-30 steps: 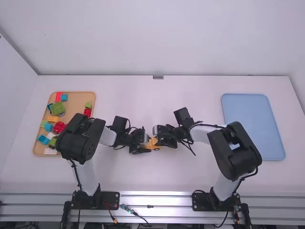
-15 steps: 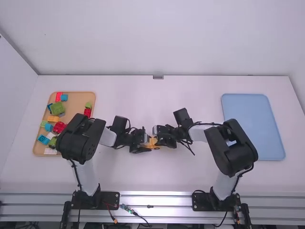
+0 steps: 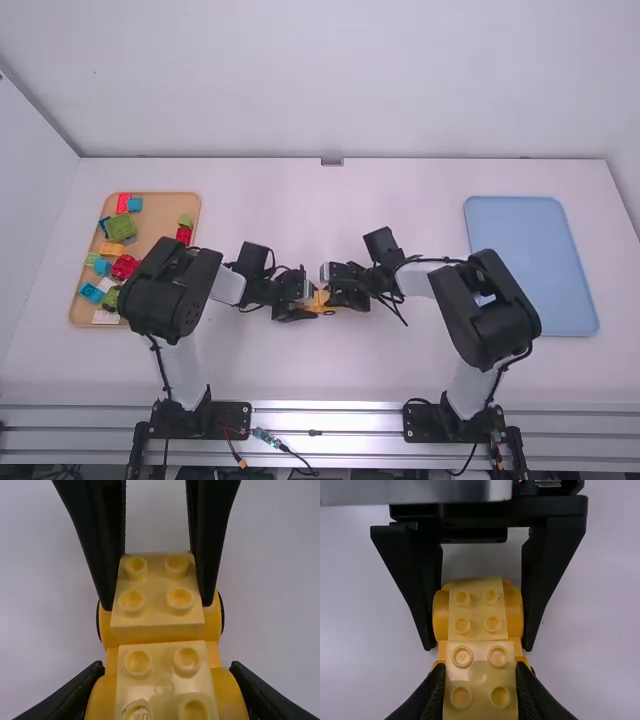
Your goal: Assemble lego blocks to make yellow taxi
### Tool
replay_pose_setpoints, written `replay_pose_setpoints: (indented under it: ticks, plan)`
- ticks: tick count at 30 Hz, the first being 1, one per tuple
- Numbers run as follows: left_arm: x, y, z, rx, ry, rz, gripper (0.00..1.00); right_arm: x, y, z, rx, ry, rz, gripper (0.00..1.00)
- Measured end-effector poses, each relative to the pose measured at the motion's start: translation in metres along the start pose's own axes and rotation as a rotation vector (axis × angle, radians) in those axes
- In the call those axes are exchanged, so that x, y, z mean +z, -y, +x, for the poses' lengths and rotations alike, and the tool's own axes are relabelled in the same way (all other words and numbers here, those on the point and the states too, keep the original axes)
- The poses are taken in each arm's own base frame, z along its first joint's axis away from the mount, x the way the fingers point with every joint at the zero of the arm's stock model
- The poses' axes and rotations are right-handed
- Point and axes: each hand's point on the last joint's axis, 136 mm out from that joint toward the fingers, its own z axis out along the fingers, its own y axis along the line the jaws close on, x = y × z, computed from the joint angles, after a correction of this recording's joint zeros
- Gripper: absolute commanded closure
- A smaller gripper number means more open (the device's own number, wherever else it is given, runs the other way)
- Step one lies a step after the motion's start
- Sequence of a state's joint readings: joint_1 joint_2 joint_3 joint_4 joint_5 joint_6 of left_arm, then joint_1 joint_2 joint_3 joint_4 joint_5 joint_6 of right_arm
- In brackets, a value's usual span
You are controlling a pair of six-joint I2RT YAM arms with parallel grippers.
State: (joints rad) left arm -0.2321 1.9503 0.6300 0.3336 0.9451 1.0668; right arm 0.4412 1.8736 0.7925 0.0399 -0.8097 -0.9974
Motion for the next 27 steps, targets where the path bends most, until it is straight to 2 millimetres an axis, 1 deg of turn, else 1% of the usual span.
replay_pose_setpoints:
  ticks: [1, 2, 3, 4, 5, 8, 9, 14, 16, 19, 22, 24, 25, 26, 27]
  plan:
    - [0.0, -0.001, 0.0, 0.004, 0.001, -0.003, 0.71, 0.0, 0.0, 0.0, -0.001, 0.001, 0.002, 0.8]
    - [0.0, -0.001, -0.001, 0.007, 0.001, -0.005, 0.71, 0.0, 0.001, 0.0, -0.002, 0.0, 0.002, 0.74]
    - [0.0, -0.003, -0.001, 0.015, 0.003, -0.011, 0.71, 0.0, 0.001, 0.0, -0.004, 0.001, 0.004, 0.65]
    - [0.0, -0.003, -0.001, 0.021, 0.004, -0.015, 0.71, 0.0, 0.001, 0.0, -0.002, 0.001, 0.004, 0.53]
    - [0.0, -0.004, -0.001, 0.024, 0.005, -0.018, 0.71, 0.0, 0.001, -0.001, -0.002, 0.002, 0.004, 0.46]
    - [0.0, -0.003, -0.002, 0.039, 0.011, -0.026, 0.72, 0.0, 0.001, 0.0, 0.001, -0.002, 0.006, 0.31]
    - [0.0, -0.003, -0.001, 0.038, 0.011, -0.027, 0.72, 0.0, 0.001, 0.001, 0.001, -0.004, 0.006, 0.29]
    - [0.0, -0.003, -0.001, 0.037, 0.012, -0.026, 0.72, 0.0, 0.001, 0.001, 0.001, -0.006, 0.006, 0.22]
    - [0.0, -0.003, -0.001, 0.036, 0.011, -0.026, 0.72, 0.0, 0.001, 0.001, 0.002, -0.006, 0.005, 0.21]
    - [0.0, -0.003, -0.001, 0.036, 0.012, -0.026, 0.73, 0.0, 0.0, 0.001, 0.006, -0.008, 0.001, 0.21]
    - [0.0, -0.003, -0.001, 0.036, 0.012, -0.026, 0.73, -0.006, -0.006, -0.001, 0.008, -0.018, -0.014, 0.28]
    - [0.0, -0.003, -0.001, 0.037, 0.012, -0.026, 0.73, -0.008, -0.007, -0.003, -0.004, -0.019, -0.014, 0.3]
    - [0.0, -0.003, -0.001, 0.036, 0.012, -0.026, 0.73, -0.013, -0.008, -0.009, -0.024, -0.015, -0.011, 0.34]
    - [0.0, -0.003, -0.001, 0.036, 0.011, -0.026, 0.73, -0.016, -0.008, -0.014, -0.046, -0.008, -0.004, 0.41]
    - [0.0, -0.003, -0.001, 0.036, 0.011, -0.026, 0.73, -0.016, -0.008, -0.014, -0.046, -0.008, -0.004, 0.41]
